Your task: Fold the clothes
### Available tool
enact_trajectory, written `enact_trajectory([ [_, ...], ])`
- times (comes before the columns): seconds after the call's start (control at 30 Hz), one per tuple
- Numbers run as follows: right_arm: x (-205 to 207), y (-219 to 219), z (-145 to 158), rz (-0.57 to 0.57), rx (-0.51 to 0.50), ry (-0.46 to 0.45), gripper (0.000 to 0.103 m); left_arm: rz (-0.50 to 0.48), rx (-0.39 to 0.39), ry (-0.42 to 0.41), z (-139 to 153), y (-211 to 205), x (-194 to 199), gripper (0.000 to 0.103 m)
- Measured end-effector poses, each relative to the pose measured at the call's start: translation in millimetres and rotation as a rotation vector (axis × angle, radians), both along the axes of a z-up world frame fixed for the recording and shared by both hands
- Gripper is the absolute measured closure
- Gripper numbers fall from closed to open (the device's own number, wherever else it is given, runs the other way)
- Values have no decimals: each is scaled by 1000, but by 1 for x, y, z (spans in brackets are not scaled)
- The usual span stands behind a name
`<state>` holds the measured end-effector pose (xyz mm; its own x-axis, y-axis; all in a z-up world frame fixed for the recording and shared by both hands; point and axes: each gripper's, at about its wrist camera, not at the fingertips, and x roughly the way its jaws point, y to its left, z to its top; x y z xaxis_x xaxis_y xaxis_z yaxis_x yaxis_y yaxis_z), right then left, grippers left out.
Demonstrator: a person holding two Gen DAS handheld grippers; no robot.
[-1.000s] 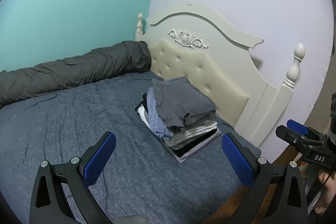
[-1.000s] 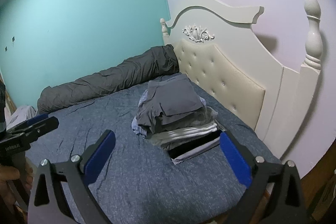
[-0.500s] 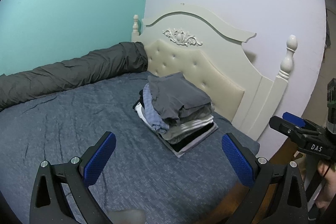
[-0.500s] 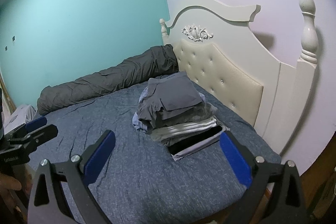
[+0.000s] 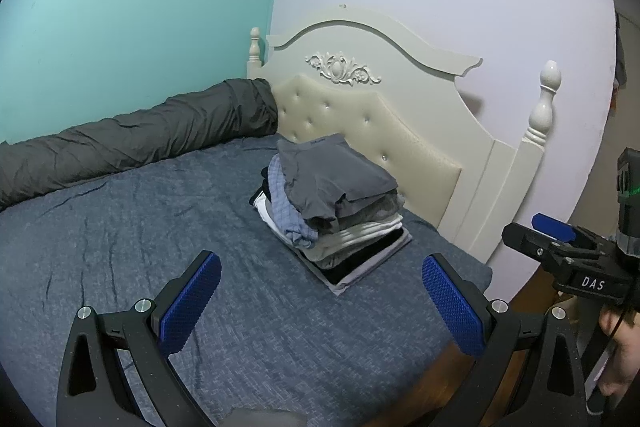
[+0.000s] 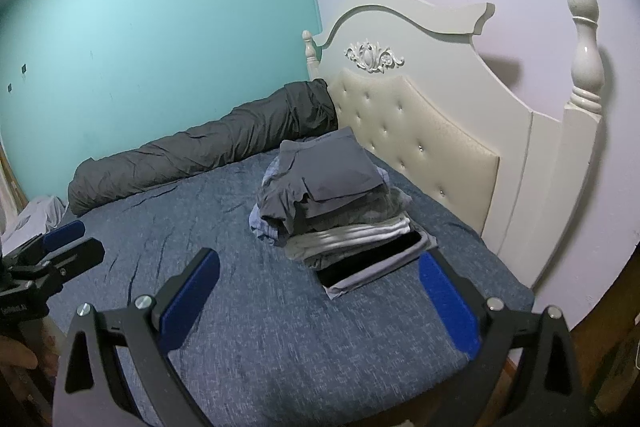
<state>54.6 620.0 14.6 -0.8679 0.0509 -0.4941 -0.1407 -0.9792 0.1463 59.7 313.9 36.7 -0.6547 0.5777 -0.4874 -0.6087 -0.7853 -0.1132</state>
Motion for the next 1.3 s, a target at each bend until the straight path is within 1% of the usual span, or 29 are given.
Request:
enact_trajectory([
  [0.4,3,-5,-7,-2,-2,-8,1,-3,1,3,-4,0,2,0],
  [0.5,3,-5,-8,-2,-4,-10,1,-4,0,-17,-6,0,0,0],
  [1.03,2,-6,-14,2,-9,-25,1,-8,6,-31,-9,2,1,0],
  [1.3,2,-5,-16,3,-11,-30,1,3,7,-13,-9,0,1,0],
])
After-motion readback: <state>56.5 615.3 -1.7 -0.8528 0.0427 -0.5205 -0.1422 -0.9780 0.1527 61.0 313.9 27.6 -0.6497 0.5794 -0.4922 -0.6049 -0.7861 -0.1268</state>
